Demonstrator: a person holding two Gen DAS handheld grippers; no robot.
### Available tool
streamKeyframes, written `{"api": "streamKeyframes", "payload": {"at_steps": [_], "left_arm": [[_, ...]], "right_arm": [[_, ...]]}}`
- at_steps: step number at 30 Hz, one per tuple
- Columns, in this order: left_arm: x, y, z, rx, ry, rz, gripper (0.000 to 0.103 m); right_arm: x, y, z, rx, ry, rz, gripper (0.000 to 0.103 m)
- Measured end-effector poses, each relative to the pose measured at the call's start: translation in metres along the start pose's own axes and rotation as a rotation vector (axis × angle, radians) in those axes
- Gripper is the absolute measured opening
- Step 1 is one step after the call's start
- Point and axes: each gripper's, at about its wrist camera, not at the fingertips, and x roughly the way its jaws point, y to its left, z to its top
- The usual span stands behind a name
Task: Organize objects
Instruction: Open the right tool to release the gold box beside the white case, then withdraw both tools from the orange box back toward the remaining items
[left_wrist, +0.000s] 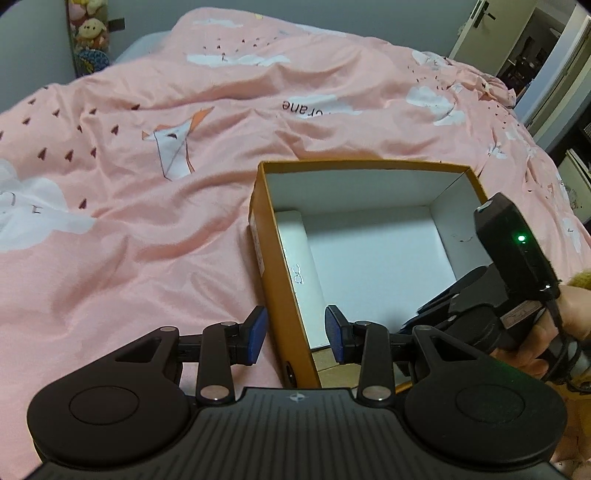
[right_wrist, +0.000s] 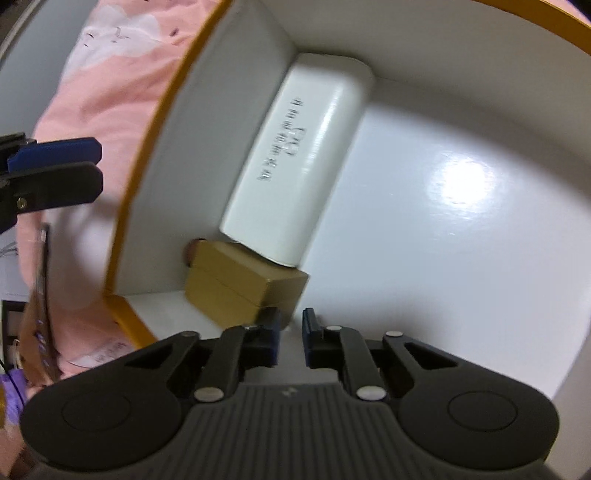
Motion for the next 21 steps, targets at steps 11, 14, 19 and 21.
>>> {"api": "streamKeyframes", "payload": {"at_steps": [11,14,19,21], "left_arm": [[-0.039,-0.011,-0.040,0.126,-0.167,0.065,0.049],[-0.052,-0.013,-0.066,0.200,-0.318,0.147,0.056],[-0.059,-0.014,-0.101,0.280,-0.424,0.221,0.062],[-0.055,-0.014,-0.117,0.309,-0.449,0.238,0.062]], "right_arm": [[-0.025,0.013,-0.031,-0.031,-0.154,-0.048,0.011],[-0.043,0.019,-0.051,-0.042,-0.250,-0.076,0.014],[-0.073,0.025,-0.089,-0.031,-0.406,-0.147,0.022],[-0.084,0.023,-0.104,0.009,-0.457,-0.157,0.023]]}}
